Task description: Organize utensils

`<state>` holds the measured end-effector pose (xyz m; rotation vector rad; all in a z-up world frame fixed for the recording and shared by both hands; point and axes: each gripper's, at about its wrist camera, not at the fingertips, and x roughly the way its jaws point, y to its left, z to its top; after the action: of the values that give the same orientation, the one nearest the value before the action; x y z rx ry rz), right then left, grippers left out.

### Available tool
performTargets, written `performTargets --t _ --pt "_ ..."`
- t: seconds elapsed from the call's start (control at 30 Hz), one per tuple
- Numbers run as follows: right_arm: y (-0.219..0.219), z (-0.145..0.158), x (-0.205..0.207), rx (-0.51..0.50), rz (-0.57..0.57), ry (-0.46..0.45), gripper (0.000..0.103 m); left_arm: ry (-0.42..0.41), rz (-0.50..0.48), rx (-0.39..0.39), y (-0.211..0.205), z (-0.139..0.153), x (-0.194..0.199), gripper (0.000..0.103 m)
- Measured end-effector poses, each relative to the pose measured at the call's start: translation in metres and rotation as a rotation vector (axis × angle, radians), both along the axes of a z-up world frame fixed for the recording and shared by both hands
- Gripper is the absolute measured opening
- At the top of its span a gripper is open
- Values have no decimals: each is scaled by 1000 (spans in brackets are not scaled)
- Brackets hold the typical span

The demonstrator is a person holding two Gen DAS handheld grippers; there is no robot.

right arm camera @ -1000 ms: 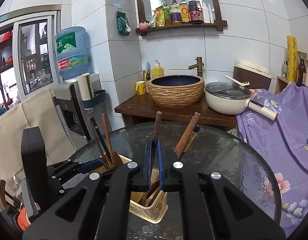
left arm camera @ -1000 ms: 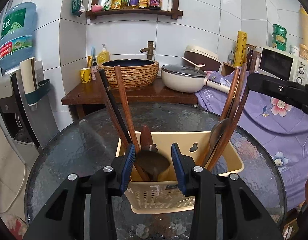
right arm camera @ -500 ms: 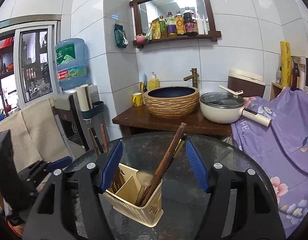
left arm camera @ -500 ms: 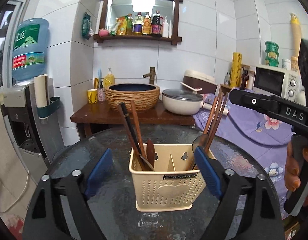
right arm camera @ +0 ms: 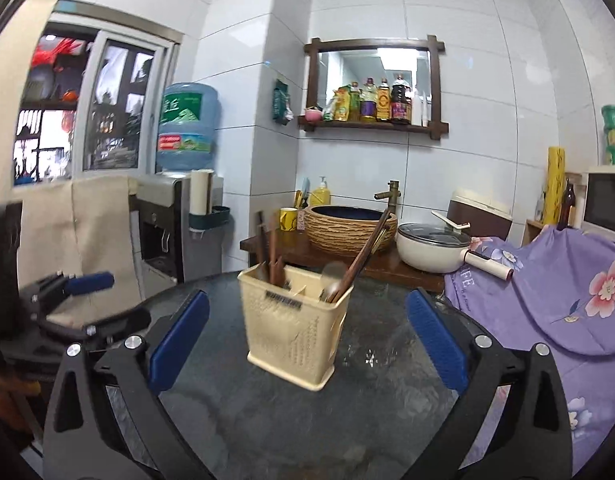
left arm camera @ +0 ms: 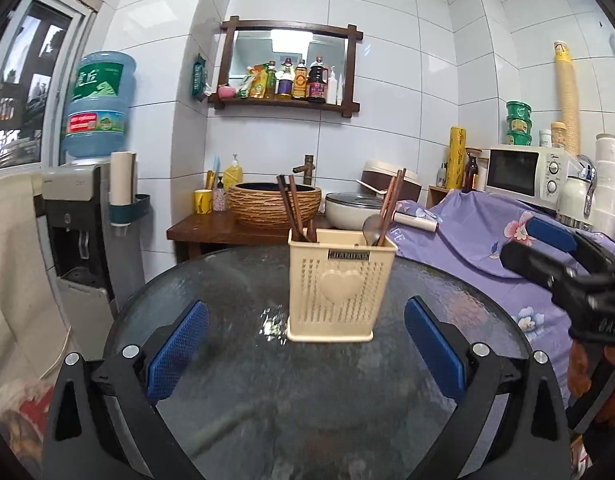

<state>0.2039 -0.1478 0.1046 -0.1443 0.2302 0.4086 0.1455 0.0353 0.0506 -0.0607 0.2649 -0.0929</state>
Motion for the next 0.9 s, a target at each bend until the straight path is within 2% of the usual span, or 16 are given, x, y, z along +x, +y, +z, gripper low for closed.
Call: performTargets --t 0.23,0.4,0.53,0.67,0.73,0.9 --pt "-11 -39 -96 13 12 -25 97 14 62 -24 6 -35 -78 97" --pt "-22 -61 -152 12 12 -33 97 35 72 -69 10 -47 -110 97" --pt "-31 -75 -177 28 8 14 97 16 57 -100 11 -44 -126 97" --pt "-39 -77 -188 55 8 33 97 -14 31 -92 5 -42 -136 97" --pt "-41 -77 -191 62 11 33 97 -13 25 -75 0 -43 -137 97" --pt "-41 -73 -193 52 7 18 97 -14 10 -88 -4 -45 -141 97"
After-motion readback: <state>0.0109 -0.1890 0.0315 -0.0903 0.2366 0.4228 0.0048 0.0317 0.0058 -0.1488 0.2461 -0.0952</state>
